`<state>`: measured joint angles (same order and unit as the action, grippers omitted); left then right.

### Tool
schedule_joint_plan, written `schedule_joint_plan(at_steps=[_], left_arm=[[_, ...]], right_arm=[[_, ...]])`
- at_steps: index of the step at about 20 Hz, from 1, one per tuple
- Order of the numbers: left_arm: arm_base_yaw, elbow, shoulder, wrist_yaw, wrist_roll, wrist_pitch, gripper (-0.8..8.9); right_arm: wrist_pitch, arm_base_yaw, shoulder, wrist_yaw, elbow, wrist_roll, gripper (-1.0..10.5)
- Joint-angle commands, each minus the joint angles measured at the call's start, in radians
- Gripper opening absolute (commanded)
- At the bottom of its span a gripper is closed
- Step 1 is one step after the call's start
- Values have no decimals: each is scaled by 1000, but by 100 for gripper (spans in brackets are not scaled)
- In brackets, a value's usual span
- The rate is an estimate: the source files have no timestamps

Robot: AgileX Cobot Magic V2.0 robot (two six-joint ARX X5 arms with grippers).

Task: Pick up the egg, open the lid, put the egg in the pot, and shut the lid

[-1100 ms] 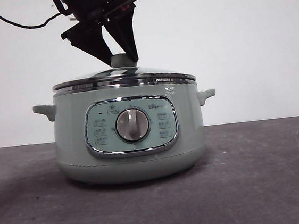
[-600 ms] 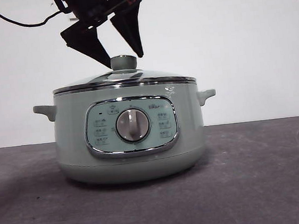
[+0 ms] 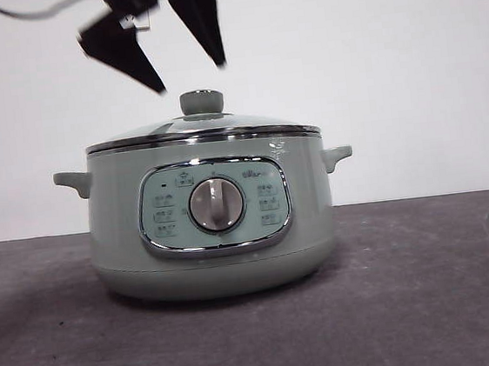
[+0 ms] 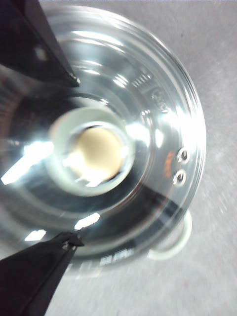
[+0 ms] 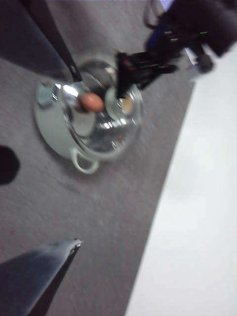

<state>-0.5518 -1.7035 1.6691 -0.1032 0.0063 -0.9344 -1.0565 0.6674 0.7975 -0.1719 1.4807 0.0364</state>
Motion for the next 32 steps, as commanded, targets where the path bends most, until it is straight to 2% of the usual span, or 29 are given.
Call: schedule_joint_plan(at_steps=[1, 8, 12, 14, 15, 17, 18, 32], left_arm=[[-3, -6, -74, -7, -7, -58, 499], [-3, -6, -243, -12, -7, -238, 499], [-4, -6, -327, -63, -7, -320, 474], [-4, -6, -360, -84, -7, -369, 335], [-5, -6, -379, -87, -6, -401, 214], [-5, -6, -409, -87, 24, -448, -23], [-5, -6, -418, -87, 25, -451, -7], [-5, -6, -430, -83, 23, -451, -4]], right_arm=[[-33, 2, 14, 68, -4, -20, 595], [-139, 2, 70, 218, -4, -20, 594], [-203, 2, 116, 297, -4, -20, 588], [-237, 2, 142, 320, -4, -20, 516], [-262, 1, 161, 331, -4, -20, 420], [-308, 2, 193, 331, -4, -14, 95], [-314, 2, 207, 330, -4, -8, -23], [-307, 1, 227, 327, -4, -19, 0]])
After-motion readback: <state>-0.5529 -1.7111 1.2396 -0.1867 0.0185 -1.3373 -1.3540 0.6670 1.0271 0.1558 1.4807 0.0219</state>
